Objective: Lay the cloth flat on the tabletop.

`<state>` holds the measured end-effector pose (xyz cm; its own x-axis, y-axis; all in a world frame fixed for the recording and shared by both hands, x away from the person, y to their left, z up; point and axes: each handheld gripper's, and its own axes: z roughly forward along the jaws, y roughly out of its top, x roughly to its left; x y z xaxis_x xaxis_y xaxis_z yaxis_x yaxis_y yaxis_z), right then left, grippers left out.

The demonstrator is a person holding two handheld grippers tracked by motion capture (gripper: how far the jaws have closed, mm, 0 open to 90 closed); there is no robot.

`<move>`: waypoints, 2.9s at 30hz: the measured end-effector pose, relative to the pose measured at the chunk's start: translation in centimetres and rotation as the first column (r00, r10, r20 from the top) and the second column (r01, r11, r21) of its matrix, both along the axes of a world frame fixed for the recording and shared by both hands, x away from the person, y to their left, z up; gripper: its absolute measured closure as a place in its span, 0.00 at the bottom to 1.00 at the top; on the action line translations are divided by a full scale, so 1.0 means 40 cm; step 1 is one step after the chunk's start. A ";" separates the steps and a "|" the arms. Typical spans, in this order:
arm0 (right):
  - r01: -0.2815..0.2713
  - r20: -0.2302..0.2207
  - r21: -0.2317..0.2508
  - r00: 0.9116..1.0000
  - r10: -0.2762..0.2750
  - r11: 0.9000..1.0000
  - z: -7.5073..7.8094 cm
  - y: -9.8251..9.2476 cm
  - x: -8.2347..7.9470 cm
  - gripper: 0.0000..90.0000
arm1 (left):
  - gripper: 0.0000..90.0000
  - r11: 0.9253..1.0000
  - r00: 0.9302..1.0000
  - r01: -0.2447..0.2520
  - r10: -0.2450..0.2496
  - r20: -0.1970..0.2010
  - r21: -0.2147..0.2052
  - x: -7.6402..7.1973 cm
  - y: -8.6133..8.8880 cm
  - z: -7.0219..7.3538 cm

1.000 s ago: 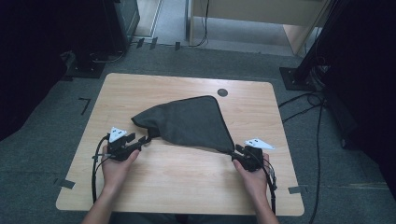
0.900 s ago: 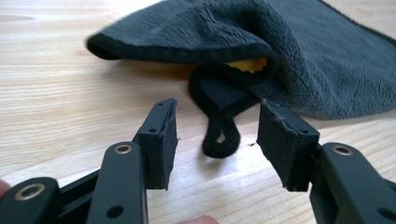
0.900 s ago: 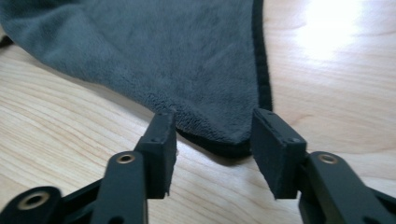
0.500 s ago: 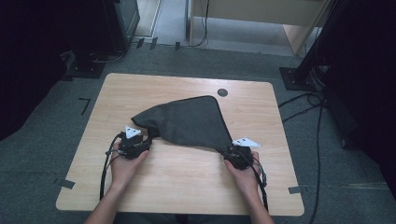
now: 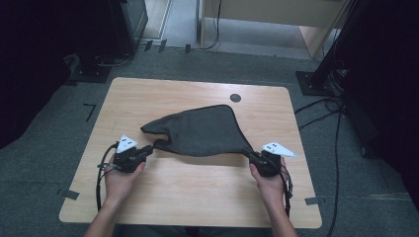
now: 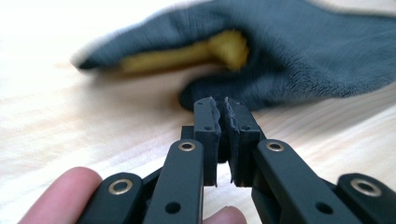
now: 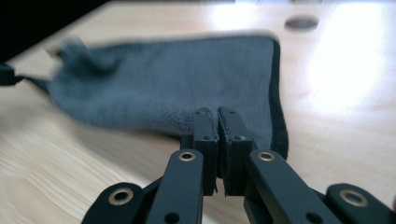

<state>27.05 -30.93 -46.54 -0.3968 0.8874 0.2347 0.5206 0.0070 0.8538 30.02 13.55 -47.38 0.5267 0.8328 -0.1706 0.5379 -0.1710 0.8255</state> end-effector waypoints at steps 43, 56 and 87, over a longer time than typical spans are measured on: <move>-0.025 -0.255 -0.221 0.966 -0.033 0.975 -0.109 -0.027 -0.071 0.93 | 0.93 0.972 0.967 0.225 -0.215 -0.137 0.061 -0.167 0.103 -0.079; -0.032 -0.238 -0.179 0.971 -0.012 0.983 -0.088 -0.075 -0.201 0.83 | 0.83 0.956 0.948 0.293 -0.290 -0.135 0.001 -0.214 0.115 -0.080; 0.171 -0.123 -0.219 0.972 -0.200 0.961 -0.096 -0.017 0.328 0.66 | 0.55 0.985 0.988 0.131 -0.120 -0.095 0.112 -0.177 0.031 -0.108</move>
